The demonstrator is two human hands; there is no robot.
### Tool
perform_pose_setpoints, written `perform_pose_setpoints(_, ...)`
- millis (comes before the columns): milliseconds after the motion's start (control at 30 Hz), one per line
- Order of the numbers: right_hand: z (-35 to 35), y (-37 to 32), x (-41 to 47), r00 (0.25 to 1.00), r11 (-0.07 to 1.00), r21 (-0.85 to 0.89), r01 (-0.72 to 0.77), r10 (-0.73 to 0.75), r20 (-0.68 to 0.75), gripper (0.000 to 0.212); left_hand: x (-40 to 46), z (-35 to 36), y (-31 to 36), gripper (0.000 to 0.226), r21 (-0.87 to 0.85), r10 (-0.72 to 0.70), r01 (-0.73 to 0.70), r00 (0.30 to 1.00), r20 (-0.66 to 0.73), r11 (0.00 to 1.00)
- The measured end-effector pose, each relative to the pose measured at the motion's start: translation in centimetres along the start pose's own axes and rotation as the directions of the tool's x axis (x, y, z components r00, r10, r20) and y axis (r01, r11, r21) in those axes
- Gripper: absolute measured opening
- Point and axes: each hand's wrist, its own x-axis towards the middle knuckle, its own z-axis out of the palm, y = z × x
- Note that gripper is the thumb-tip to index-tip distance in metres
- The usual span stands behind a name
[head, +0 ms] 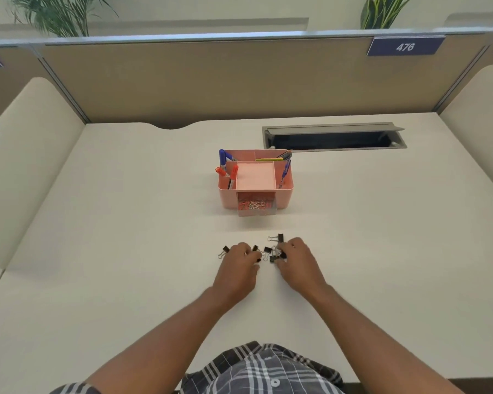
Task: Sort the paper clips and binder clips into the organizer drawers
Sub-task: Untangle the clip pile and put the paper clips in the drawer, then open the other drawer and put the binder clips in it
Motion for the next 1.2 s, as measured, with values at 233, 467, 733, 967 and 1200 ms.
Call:
perform_pose_setpoints(233, 0.7, 0.6, -1.2, 1.0, 0.997, 0.072, 0.009, -0.008, -0.012, 0.011, -0.9, -0.3, -1.1, 0.008, 0.057, -0.045, 0.046, 0.999, -0.013, 0.997)
perform_pose_setpoints(467, -1.4, 1.9, 0.3, 0.98, 0.972, 0.167, -0.166, 0.182, -0.085, 0.025, -1.8, -1.2, -1.4, 0.022, -0.022, -0.159, 0.157, 0.984, -0.081, 0.987)
perform_pose_setpoints(733, -0.1, 0.9, -0.4, 0.995, 0.997, 0.082, -0.008, 0.016, -0.097, 0.026, -1.6, -1.5, -1.3, 0.022, -0.039, -0.158, 0.155, 0.984, -0.085, 0.987)
perform_pose_setpoints(967, 1.1, 0.5, -2.0, 0.989, 0.989, -0.025, 0.147, -0.147, -0.005, 0.019, -1.9, -1.0, -1.6, 0.02, -0.052, -0.133, 0.129, 0.988, -0.085, 0.99)
perform_pose_setpoints(1200, -1.7, -0.6, 1.1, 0.984, 0.951, 0.309, -0.005, 0.059, -0.167, 0.03, 0.9, -2.3, -2.0, 0.034, -0.2, -0.295, 0.259, 0.938, -0.18, 0.945)
